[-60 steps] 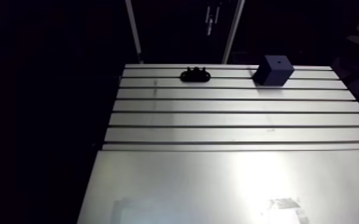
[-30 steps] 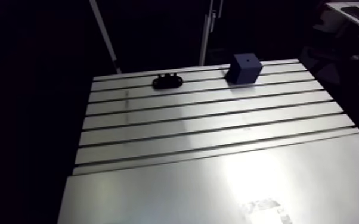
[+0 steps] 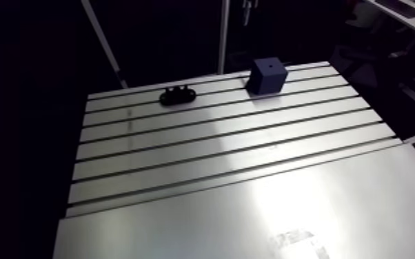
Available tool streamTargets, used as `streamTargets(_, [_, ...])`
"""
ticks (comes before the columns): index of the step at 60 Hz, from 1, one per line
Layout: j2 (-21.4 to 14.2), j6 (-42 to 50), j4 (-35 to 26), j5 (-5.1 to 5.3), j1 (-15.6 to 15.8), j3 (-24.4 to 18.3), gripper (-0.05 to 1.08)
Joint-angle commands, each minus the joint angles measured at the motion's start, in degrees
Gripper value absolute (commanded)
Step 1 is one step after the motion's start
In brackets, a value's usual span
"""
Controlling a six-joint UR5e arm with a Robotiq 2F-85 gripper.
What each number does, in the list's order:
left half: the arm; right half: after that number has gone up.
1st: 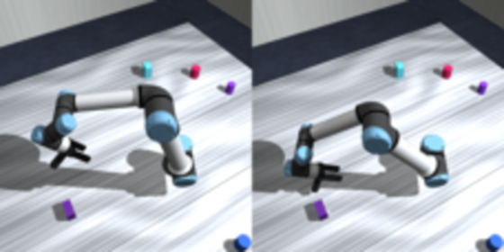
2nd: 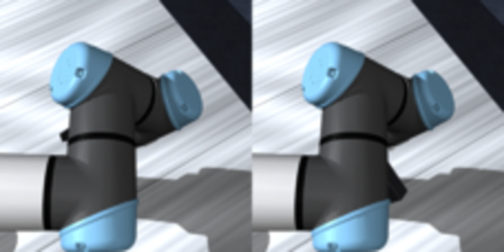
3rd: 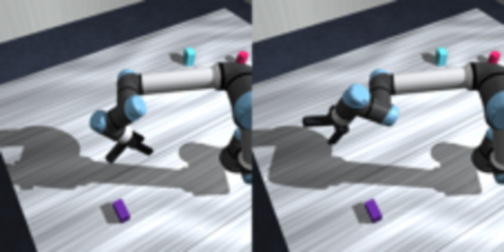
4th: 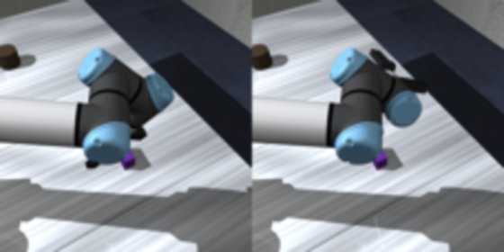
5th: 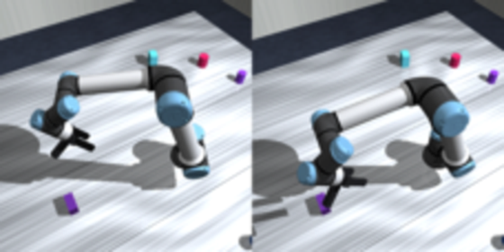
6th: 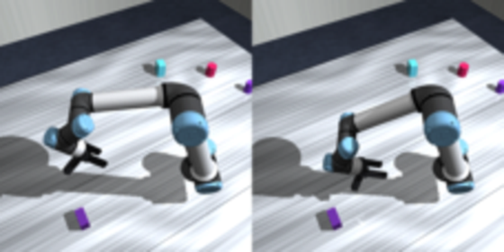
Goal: Pick up the M10 bolt and insert it into the hole until fully seated.
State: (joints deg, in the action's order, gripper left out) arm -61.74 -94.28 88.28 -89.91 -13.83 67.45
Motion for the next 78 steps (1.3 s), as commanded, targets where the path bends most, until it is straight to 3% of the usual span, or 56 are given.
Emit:
streamTargets(1, [1.65, -1.98, -0.08, 0.05, -1.67, -1.55, 1.08])
streamTargets(9, [2.86, -2.09, 0.01, -0.12, -2.84, -1.93, 1.08])
streamTargets(17, [4.45, -2.09, 0.34, -1.08, -3.57, -2.19, 1.08])
streamTargets(33, [6.64, -2.09, 0.62, -1.19, -4.79, -3.31, 1.08])
streamTargets(43, [6.95, -2.17, 0.62, -1.87, -4.81, -3.71, 1.08])
streamTargets(78, [7.82, -2.18, 1.04, -1.81, -6.11, -2.64, 1.08])
